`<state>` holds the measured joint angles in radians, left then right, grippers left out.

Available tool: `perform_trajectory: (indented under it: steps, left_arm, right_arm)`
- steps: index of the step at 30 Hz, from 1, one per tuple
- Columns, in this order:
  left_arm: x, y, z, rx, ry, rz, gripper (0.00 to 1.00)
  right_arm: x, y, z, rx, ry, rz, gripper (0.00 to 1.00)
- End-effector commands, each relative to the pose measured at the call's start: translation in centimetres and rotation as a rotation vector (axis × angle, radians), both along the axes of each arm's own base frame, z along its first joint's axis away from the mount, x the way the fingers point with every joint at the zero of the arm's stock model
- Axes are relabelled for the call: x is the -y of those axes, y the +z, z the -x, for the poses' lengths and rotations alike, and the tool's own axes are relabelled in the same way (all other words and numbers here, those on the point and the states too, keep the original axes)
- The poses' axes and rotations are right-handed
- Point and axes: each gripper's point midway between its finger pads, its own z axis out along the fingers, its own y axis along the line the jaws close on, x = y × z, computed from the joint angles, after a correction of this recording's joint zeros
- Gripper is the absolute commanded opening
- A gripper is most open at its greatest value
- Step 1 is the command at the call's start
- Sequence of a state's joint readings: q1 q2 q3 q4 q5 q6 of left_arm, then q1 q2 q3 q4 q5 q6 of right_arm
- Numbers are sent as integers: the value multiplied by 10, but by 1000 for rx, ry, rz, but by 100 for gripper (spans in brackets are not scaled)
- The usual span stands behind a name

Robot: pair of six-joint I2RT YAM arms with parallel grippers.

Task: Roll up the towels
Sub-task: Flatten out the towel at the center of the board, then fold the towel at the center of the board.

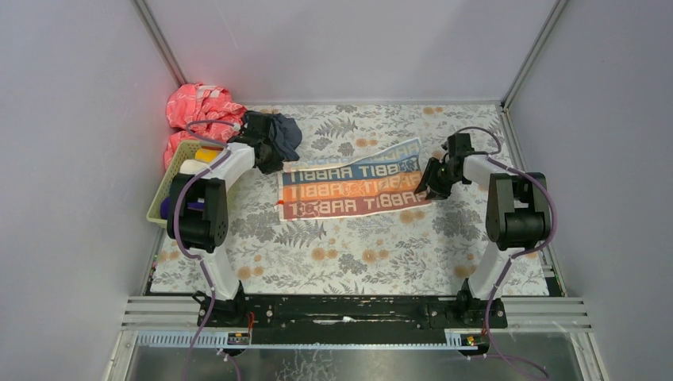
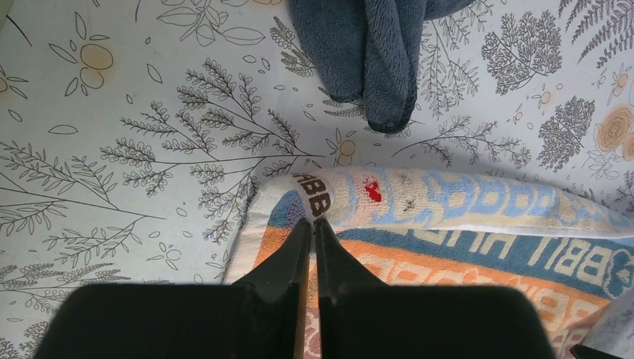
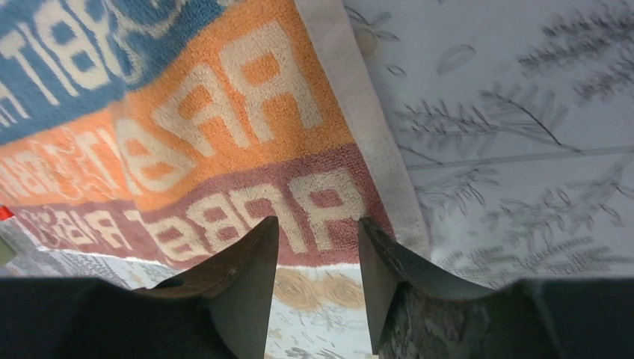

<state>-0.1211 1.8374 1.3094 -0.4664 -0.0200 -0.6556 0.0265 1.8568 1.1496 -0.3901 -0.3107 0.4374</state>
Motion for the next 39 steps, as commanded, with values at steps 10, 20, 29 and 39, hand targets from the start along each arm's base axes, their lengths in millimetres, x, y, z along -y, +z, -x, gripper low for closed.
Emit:
perform_trajectory:
  steps: [10, 20, 29, 39]
  left_arm:
    - [-5, 6, -7, 18, -11, -3, 0]
    - [-3, -1, -10, -20, -33, 0, 0]
    - [-4, -6, -12, -43, -35, 4, 0]
    - [-6, -11, -12, -59, -38, -1, 0]
  right_arm:
    - [35, 13, 24, 66, -112, 101, 52]
    - [29, 90, -95, 445, 262, 158, 67]
    - [33, 66, -163, 474, 574, 234, 62]
    - [26, 29, -175, 445, 754, 195, 52]
